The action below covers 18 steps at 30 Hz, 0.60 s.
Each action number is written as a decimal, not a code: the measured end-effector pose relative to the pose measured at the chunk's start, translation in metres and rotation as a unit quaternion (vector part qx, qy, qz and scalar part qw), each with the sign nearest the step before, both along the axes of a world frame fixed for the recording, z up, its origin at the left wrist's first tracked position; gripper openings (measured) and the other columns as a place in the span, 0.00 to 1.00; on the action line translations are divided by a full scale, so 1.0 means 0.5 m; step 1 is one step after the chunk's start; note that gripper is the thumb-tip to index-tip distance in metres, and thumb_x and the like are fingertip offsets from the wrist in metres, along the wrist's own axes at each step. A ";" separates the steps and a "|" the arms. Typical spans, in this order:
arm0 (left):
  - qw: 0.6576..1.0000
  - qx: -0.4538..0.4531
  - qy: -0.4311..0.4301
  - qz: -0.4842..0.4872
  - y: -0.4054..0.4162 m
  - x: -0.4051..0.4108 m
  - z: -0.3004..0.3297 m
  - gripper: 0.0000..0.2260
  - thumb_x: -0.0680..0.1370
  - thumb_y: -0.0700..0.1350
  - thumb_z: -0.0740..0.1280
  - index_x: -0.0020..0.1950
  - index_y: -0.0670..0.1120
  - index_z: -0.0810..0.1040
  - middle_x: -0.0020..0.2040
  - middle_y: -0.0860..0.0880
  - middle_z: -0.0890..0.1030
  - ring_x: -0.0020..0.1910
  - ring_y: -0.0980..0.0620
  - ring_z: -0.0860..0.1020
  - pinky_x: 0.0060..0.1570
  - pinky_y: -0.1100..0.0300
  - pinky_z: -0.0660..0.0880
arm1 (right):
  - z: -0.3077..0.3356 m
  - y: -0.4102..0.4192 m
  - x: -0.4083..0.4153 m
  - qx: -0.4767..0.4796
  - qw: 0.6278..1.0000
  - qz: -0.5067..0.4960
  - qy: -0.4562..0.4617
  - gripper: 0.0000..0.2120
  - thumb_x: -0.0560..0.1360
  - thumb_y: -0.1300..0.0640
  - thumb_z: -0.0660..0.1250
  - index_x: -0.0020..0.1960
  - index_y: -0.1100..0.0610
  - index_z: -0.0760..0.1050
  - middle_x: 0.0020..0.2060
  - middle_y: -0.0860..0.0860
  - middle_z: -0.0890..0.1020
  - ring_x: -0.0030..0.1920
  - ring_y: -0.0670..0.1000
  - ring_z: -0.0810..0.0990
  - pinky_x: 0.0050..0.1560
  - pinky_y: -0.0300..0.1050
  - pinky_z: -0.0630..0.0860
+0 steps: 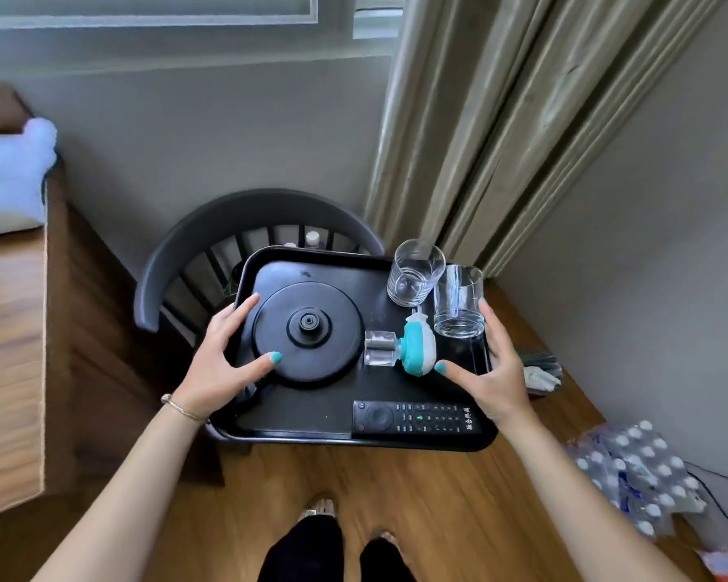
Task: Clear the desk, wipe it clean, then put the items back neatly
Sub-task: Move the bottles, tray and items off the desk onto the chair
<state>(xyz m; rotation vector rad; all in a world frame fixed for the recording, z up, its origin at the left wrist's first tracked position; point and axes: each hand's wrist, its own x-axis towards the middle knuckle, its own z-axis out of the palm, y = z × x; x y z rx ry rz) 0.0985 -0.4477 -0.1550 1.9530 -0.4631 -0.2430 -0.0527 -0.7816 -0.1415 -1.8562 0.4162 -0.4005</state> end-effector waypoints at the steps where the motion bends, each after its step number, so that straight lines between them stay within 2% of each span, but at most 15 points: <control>1: 1.000 0.002 0.000 0.008 0.000 -0.003 -0.014 0.39 0.62 0.62 0.72 0.72 0.61 0.64 0.71 0.55 0.64 0.73 0.63 0.60 0.68 0.73 0.56 | -0.015 -0.008 0.008 -0.001 1.000 0.009 -0.001 0.47 0.60 0.54 0.81 0.74 0.44 0.63 0.72 0.44 0.71 0.72 0.43 0.68 0.74 0.53 0.65; 4: 0.999 0.004 -0.007 0.032 -0.007 -0.015 -0.061 0.39 0.64 0.61 0.71 0.73 0.60 0.63 0.72 0.52 0.65 0.73 0.62 0.60 0.69 0.73 0.56 | -0.063 -0.033 0.028 -0.007 0.999 0.035 -0.003 0.46 0.60 0.51 0.82 0.73 0.39 0.63 0.73 0.45 0.70 0.73 0.45 0.67 0.74 0.56 0.64; 8: 0.998 0.013 -0.004 0.059 -0.010 -0.051 -0.137 0.40 0.65 0.61 0.71 0.75 0.58 0.62 0.73 0.52 0.64 0.72 0.65 0.59 0.69 0.75 0.54 | -0.142 -0.056 0.046 -0.004 0.997 0.072 -0.008 0.46 0.61 0.52 0.82 0.72 0.38 0.62 0.73 0.44 0.69 0.73 0.46 0.67 0.74 0.57 0.64; 14: 0.996 0.021 -0.001 0.092 0.003 -0.102 -0.250 0.38 0.67 0.59 0.70 0.75 0.53 0.63 0.70 0.57 0.63 0.70 0.70 0.59 0.68 0.76 0.53 | -0.296 -0.056 0.077 -0.011 0.993 0.120 0.003 0.46 0.59 0.38 0.81 0.72 0.33 0.62 0.74 0.46 0.68 0.74 0.49 0.66 0.74 0.59 0.64; 18: 0.993 0.043 0.003 0.107 0.021 -0.118 -0.334 0.36 0.67 0.59 0.70 0.74 0.54 0.65 0.68 0.65 0.60 0.70 0.72 0.57 0.66 0.78 0.53 | -0.392 -0.035 0.086 0.006 0.990 0.136 0.017 0.47 0.59 0.38 0.81 0.73 0.36 0.62 0.74 0.44 0.68 0.74 0.47 0.66 0.74 0.58 0.64</control>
